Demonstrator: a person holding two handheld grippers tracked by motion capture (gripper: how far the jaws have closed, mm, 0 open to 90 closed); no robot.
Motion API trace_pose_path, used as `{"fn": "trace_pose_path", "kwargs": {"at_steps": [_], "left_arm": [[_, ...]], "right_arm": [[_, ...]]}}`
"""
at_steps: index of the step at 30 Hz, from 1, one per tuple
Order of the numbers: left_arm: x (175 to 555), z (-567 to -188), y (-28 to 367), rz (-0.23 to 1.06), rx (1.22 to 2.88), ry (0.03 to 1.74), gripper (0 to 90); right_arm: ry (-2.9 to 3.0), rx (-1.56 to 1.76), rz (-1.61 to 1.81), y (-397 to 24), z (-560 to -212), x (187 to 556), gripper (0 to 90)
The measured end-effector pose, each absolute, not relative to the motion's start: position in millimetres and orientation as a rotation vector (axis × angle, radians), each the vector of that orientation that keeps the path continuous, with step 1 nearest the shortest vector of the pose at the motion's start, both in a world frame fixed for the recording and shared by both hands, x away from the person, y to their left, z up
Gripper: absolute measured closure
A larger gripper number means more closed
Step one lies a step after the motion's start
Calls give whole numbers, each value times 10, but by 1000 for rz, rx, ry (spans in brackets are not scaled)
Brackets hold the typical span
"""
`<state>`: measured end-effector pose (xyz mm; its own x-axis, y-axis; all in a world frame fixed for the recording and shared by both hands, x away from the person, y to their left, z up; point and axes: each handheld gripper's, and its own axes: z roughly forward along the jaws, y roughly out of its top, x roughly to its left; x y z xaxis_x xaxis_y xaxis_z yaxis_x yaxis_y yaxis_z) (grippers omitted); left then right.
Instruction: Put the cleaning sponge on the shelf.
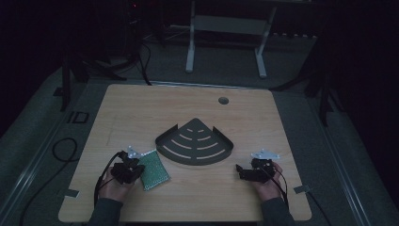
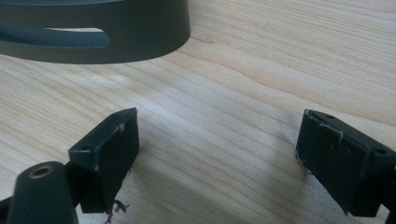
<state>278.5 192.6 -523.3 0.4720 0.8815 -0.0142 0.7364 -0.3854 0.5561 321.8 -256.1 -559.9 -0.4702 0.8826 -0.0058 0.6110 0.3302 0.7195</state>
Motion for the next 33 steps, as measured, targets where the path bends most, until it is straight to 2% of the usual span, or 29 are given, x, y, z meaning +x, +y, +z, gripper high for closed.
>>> {"fn": "trace_pose_path", "kwargs": {"at_steps": [9,18,26,33], "left_arm": [[2655,-5174,1834,332,2244,1269,900],[2658,-5215,1895,345,2252,1318,900],[2714,-5213,2098,387,2229,1408,900],[2782,-5201,2226,370,2236,1421,900]], "right_arm": [[2204,1320,931,-2560,-5599,3218,129],[2204,1320,931,-2560,-5598,3218,129],[2203,1320,931,-2560,-5598,3218,129],[2203,1320,931,-2560,-5598,3218,129]]}}
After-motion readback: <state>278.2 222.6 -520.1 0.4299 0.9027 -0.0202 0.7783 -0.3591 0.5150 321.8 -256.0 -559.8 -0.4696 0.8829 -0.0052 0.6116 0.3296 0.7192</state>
